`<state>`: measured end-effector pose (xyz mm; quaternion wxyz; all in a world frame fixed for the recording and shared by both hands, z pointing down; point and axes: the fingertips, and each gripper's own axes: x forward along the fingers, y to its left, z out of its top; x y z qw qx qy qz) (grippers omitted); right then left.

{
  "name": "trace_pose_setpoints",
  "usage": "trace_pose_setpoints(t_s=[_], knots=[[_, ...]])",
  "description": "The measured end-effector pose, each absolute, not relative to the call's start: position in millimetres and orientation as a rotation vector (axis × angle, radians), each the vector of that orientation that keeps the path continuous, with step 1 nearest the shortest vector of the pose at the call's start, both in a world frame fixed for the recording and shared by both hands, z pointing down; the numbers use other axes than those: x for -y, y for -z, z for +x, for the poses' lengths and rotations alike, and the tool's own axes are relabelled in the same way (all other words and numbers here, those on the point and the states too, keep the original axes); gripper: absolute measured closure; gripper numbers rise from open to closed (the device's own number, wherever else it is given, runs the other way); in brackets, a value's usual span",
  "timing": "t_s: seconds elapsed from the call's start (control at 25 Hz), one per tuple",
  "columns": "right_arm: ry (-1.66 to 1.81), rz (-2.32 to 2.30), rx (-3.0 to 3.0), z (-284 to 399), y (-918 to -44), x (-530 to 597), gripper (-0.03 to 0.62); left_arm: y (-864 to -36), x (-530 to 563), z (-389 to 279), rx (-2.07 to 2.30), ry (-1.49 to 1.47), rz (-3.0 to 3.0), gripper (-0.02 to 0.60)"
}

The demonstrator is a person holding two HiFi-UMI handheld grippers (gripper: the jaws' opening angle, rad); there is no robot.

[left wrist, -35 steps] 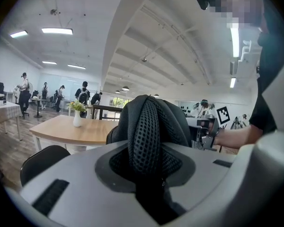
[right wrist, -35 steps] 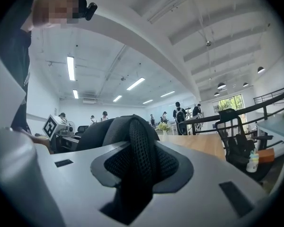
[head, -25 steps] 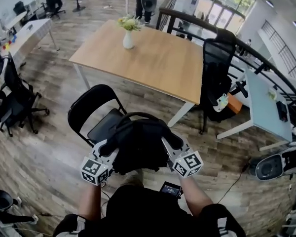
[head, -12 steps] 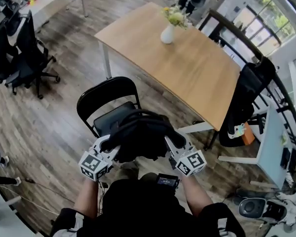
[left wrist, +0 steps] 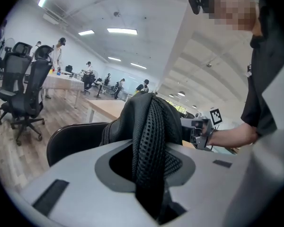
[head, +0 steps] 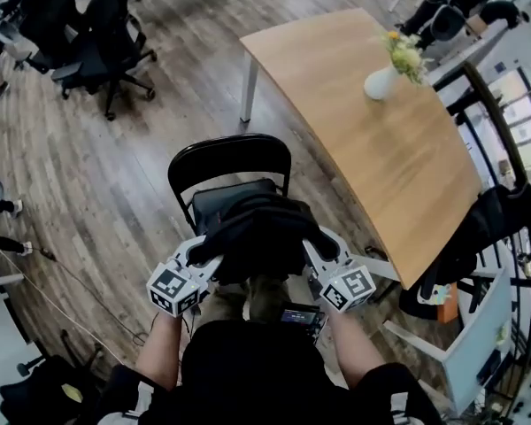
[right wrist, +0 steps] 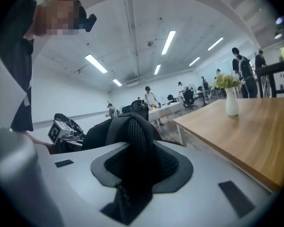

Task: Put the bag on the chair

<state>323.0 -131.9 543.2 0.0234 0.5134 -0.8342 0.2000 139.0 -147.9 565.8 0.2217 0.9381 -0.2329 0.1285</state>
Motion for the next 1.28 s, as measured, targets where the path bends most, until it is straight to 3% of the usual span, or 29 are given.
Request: trace_pose_setpoints(t_s=[0.56, 1.28], knots=[[-0.843, 1.245, 2.634, 293, -647, 248, 0.471, -664, 223, 116, 0.896, -0.348, 2.354, 0.469], [-0.849, 1.326, 2.429, 289, -745, 337, 0.456, -760, 313, 101, 1.077, -0.462, 2.213, 0.459]])
